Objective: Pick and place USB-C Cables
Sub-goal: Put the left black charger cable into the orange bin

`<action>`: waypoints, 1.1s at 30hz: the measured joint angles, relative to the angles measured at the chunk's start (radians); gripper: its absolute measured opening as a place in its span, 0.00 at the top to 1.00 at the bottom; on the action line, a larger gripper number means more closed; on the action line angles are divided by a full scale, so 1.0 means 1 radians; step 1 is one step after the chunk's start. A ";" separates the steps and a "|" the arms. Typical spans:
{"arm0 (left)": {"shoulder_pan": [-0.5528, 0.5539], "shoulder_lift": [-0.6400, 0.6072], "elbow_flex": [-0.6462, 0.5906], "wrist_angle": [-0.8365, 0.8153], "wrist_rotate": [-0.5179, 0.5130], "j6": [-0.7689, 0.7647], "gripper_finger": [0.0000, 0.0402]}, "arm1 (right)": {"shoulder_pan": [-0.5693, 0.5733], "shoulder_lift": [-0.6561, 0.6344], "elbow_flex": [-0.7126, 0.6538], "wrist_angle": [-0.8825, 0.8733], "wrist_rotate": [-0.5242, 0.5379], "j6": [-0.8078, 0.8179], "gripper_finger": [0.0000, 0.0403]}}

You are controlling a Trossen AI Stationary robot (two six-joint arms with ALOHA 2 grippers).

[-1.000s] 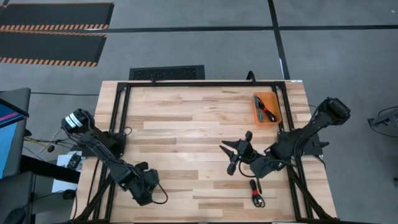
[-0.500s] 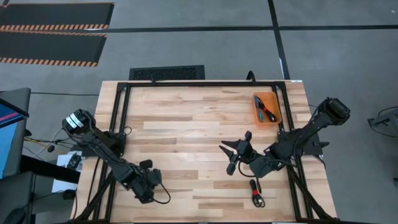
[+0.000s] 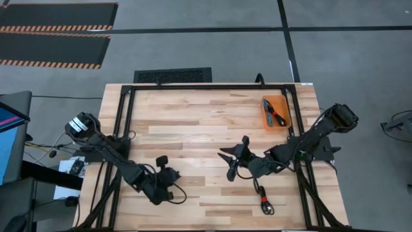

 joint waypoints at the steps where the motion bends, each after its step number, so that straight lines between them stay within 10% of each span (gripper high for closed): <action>1: 0.006 0.000 0.000 0.030 -0.022 0.029 0.98 | 0.000 0.000 0.000 0.005 -0.007 0.013 0.71; 11: 0.056 -0.001 0.000 0.364 -0.189 0.303 0.99 | 0.053 0.014 0.001 0.018 -0.007 0.133 0.69; 19: 0.072 -0.002 0.000 0.657 -0.124 0.566 0.99 | 0.052 0.162 0.001 0.140 -0.033 0.156 0.61; 33: 0.161 -0.002 -0.012 1.203 0.459 0.936 0.99 | 0.151 0.244 0.081 0.197 -0.080 0.090 0.47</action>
